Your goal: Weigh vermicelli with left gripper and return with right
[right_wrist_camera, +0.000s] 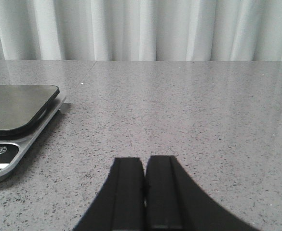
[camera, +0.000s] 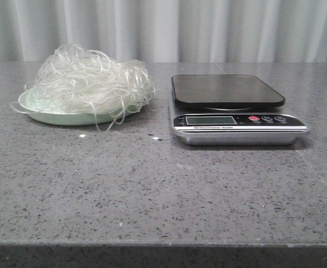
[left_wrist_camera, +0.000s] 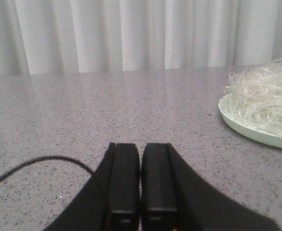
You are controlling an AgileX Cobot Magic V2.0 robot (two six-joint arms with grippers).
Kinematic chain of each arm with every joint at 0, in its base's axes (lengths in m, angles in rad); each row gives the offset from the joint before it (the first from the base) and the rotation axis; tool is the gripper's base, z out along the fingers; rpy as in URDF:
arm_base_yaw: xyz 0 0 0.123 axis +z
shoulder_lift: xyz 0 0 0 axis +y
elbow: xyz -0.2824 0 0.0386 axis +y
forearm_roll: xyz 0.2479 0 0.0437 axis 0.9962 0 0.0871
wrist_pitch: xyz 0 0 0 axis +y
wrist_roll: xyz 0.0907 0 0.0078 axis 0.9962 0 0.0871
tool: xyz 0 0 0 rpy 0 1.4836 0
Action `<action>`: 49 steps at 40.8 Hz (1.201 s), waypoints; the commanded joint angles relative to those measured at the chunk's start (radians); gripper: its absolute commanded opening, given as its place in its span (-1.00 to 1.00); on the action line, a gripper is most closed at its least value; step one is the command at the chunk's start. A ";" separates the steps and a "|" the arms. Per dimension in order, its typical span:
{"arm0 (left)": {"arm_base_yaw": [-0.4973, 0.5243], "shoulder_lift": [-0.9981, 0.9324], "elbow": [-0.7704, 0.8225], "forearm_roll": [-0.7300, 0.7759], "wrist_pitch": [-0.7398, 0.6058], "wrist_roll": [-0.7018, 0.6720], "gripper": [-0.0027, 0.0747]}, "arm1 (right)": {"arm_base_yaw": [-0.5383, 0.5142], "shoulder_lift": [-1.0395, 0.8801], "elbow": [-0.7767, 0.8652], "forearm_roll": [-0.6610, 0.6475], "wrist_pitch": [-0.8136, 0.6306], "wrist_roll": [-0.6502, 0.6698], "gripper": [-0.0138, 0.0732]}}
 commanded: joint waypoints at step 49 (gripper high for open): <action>0.000 -0.020 0.009 -0.006 -0.157 -0.003 -0.58 | -0.007 -0.017 -0.008 -0.011 -0.079 0.001 -0.34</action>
